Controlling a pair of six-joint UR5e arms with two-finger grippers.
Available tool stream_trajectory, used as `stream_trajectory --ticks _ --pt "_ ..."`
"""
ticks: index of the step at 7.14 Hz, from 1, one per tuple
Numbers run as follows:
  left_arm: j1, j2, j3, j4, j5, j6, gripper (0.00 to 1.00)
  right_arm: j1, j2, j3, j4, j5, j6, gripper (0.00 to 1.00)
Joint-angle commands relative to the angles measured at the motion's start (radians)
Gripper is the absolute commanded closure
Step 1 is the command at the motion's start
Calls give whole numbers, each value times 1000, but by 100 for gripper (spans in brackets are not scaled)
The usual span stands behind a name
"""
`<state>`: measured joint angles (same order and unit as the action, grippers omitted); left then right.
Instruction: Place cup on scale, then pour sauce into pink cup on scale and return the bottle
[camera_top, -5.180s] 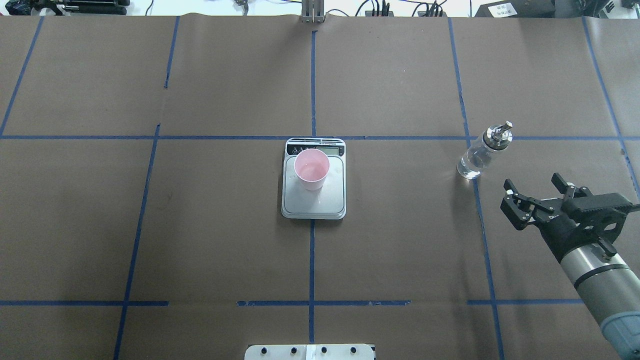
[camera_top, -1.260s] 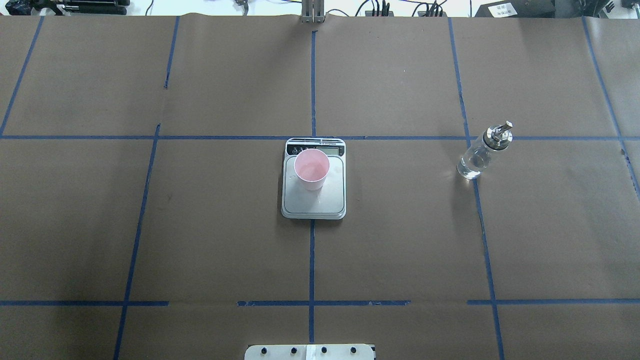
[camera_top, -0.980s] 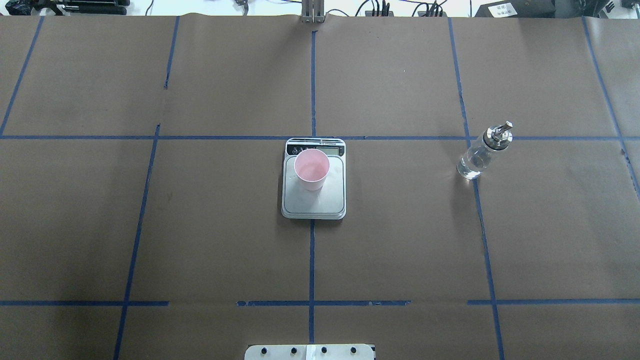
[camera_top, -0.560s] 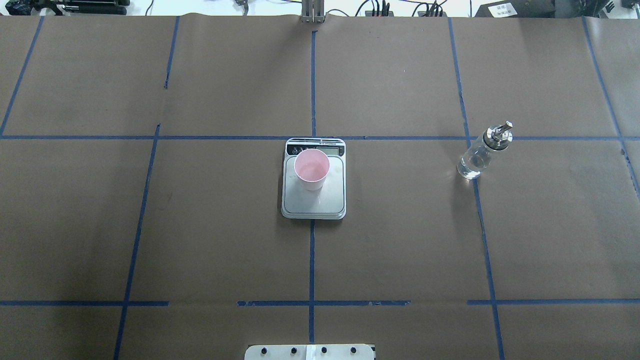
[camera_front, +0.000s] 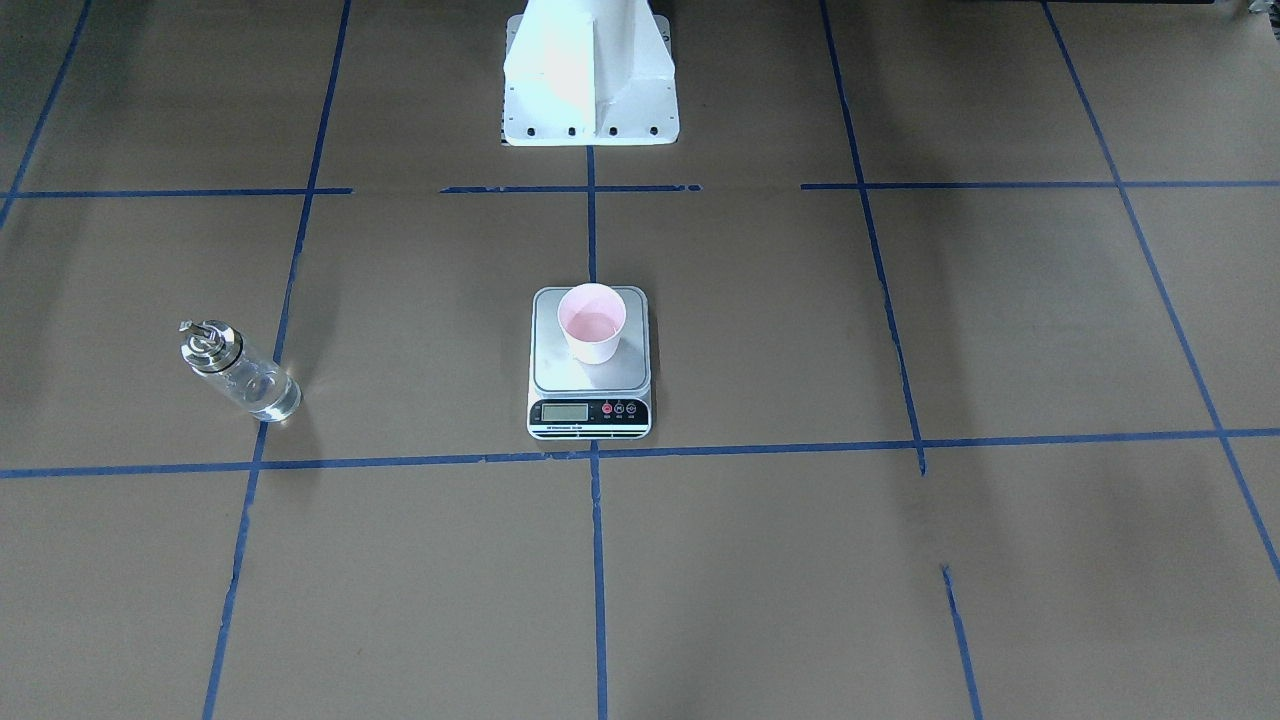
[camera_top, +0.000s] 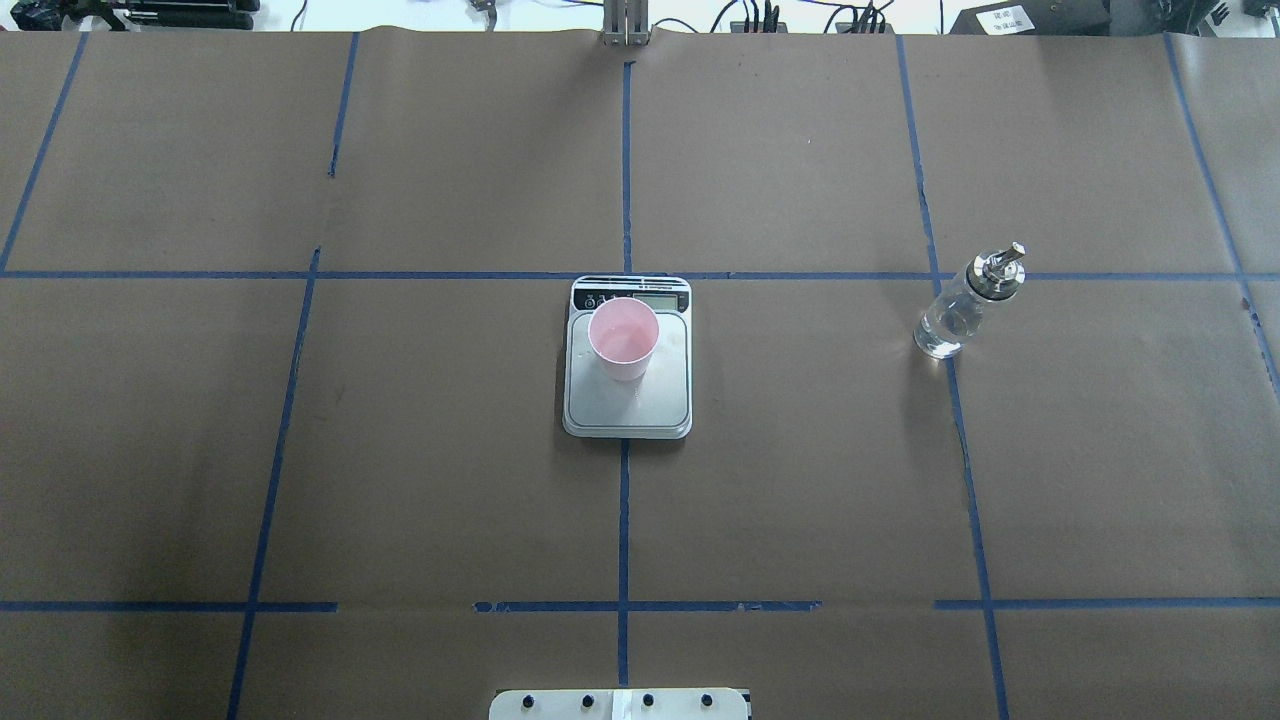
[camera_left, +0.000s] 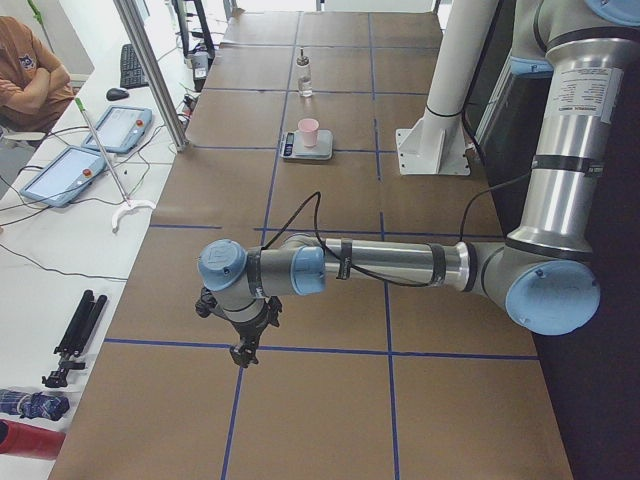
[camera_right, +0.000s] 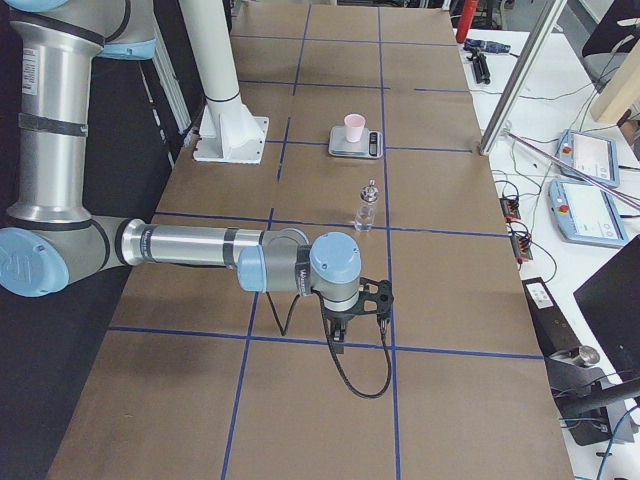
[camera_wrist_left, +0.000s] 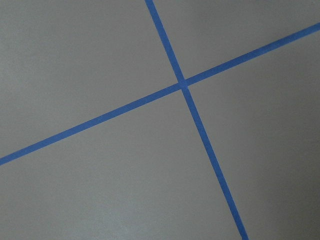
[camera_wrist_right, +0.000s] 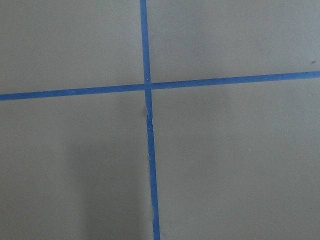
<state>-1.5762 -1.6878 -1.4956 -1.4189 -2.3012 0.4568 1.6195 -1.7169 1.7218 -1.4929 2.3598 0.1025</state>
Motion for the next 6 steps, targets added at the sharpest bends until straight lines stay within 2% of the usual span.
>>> stream_trajectory --ticks 1,2,6 --pt "-1 -10 -2 -2 -4 -184 0 -1 13 -11 6 -1 3 0" --pt "-1 -13 -6 -5 -4 -284 0 -1 13 -13 6 1 5 0" --pt "-8 -15 -20 -40 -4 -285 0 -1 13 -11 6 10 8 0"
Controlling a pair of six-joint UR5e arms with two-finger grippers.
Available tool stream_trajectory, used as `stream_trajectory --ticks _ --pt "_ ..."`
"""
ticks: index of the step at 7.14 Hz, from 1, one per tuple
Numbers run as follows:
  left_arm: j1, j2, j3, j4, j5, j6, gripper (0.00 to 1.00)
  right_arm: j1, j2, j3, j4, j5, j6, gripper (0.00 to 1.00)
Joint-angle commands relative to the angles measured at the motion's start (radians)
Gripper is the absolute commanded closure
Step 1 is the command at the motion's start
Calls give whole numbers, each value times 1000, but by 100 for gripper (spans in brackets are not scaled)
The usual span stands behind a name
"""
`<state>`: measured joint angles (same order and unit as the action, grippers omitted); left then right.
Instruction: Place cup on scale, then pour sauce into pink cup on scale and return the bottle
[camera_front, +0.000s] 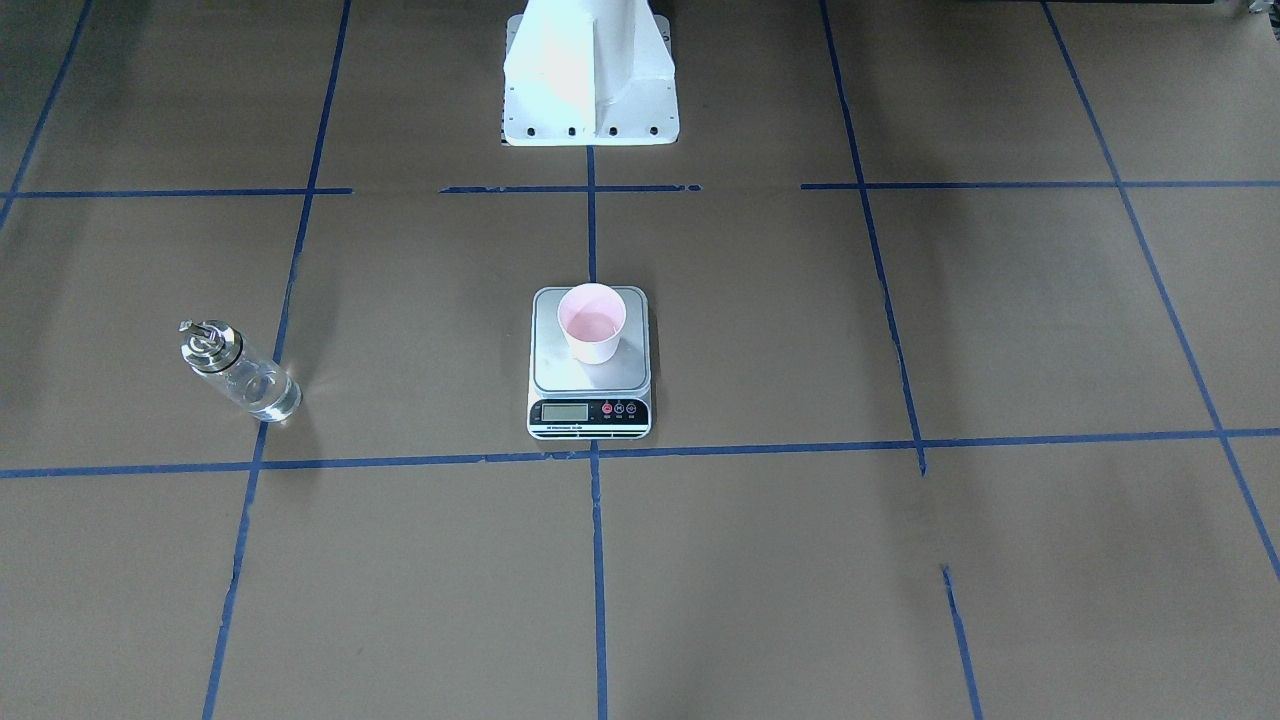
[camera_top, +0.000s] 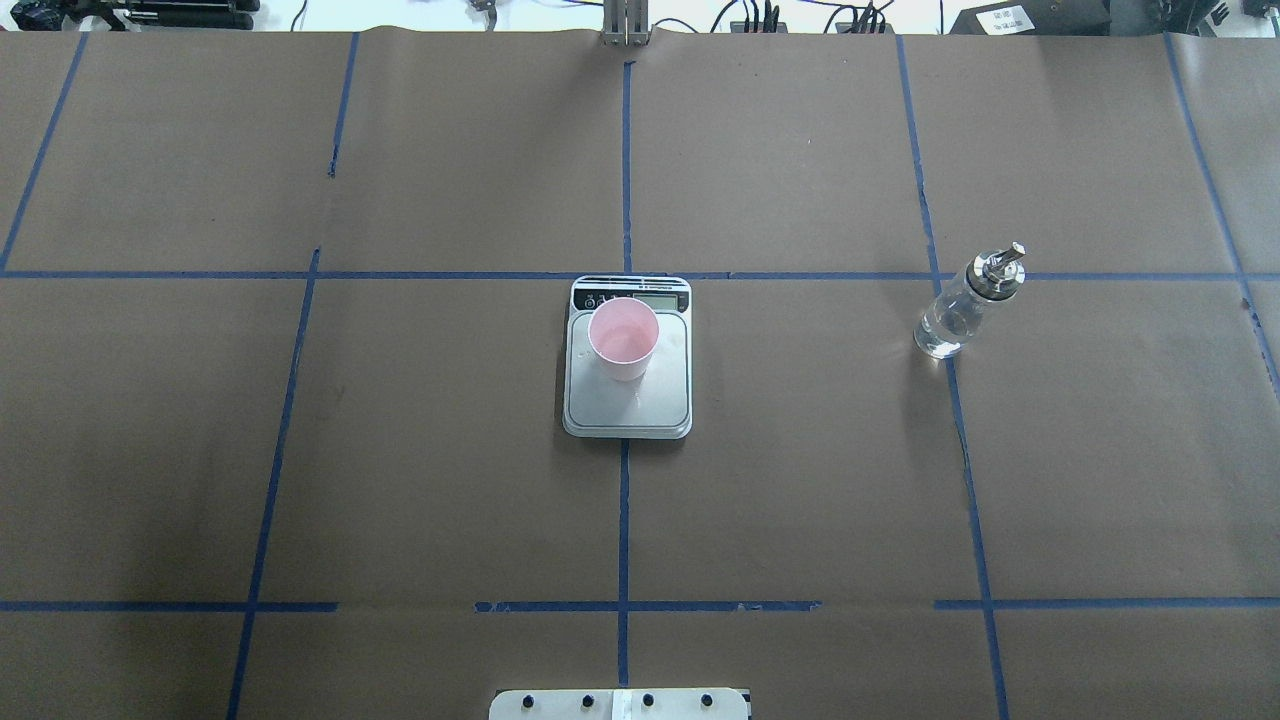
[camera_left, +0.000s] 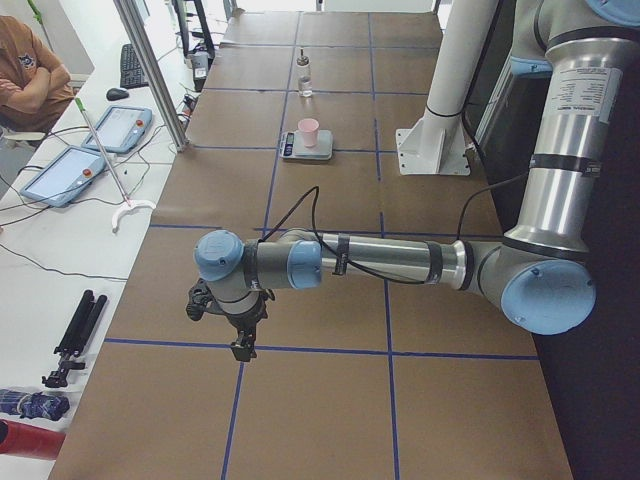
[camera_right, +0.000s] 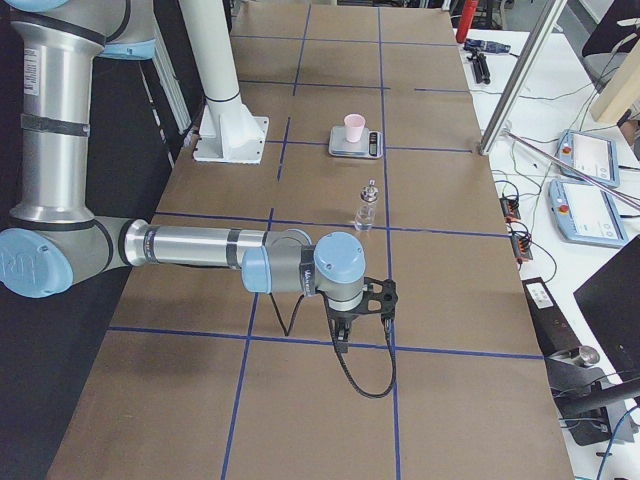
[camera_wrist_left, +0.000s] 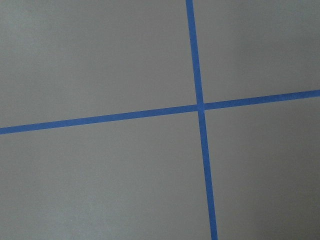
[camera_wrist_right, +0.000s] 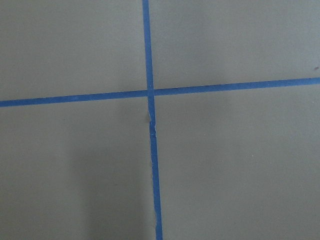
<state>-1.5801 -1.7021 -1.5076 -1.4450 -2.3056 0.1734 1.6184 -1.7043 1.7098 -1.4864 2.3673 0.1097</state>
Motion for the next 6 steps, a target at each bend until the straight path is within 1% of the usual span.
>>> stream_trajectory --ticks 1,3,6 --pt "-29 -1 -20 -43 5 -2 0 0 2 2 0 4 1 0" --pt "-34 -1 -46 -45 9 -2 0 0 0 7 0 12 1 0" --pt "-52 77 -146 -38 6 0 0 0 0 10 0 18 2 0"
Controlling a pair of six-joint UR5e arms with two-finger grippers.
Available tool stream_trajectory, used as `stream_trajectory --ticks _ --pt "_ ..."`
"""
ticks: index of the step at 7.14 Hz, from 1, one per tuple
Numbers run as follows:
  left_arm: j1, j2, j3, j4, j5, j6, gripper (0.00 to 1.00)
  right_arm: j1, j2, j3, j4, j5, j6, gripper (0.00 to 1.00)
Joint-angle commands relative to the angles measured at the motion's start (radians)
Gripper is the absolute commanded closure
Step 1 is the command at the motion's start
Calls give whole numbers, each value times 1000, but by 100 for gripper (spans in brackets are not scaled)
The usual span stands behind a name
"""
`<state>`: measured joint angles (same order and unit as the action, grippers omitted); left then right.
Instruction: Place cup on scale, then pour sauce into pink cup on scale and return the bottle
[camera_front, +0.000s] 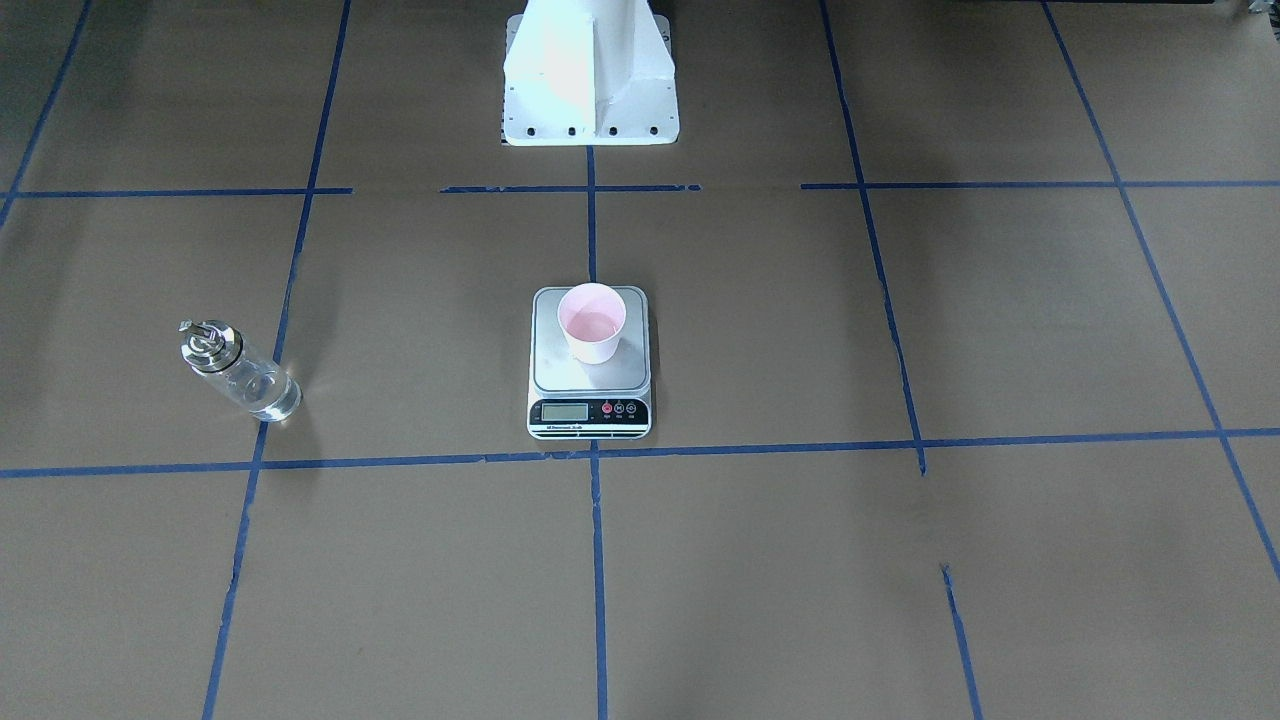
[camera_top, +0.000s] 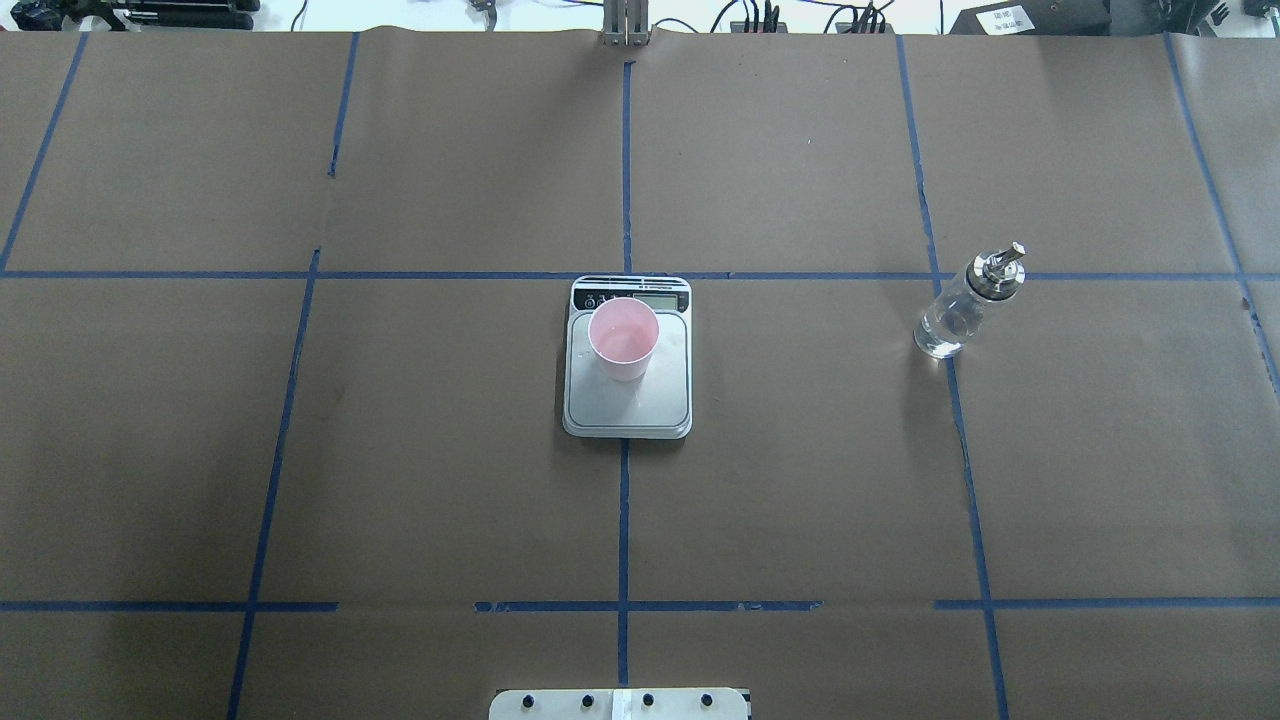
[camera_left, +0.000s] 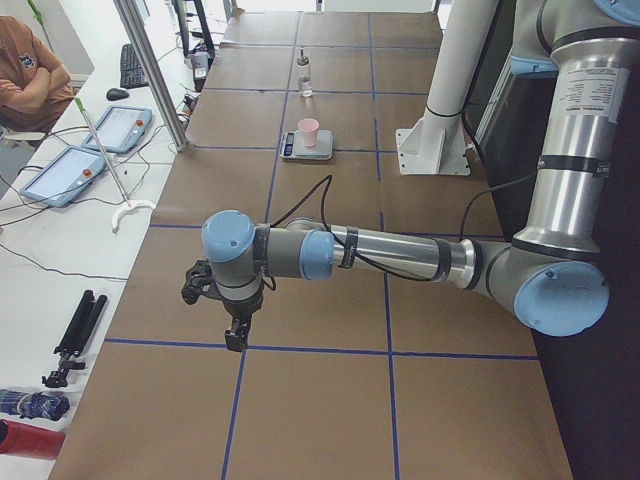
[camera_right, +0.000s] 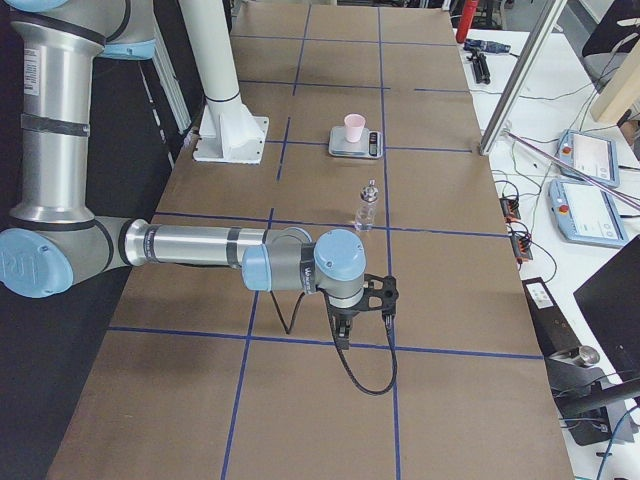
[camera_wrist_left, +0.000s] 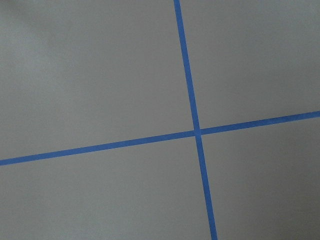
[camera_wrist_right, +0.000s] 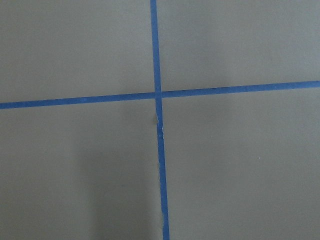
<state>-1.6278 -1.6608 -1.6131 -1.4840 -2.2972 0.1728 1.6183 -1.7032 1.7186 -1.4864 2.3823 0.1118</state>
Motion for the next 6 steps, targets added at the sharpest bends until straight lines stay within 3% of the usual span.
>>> stream_trajectory --ticks 1,6 --pt "-4 58 -51 -1 -7 1 0 0 -1 1 0 5 0 0" --pt "-3 95 -71 -9 -11 1 0 0 0 3 0 6 0 0"
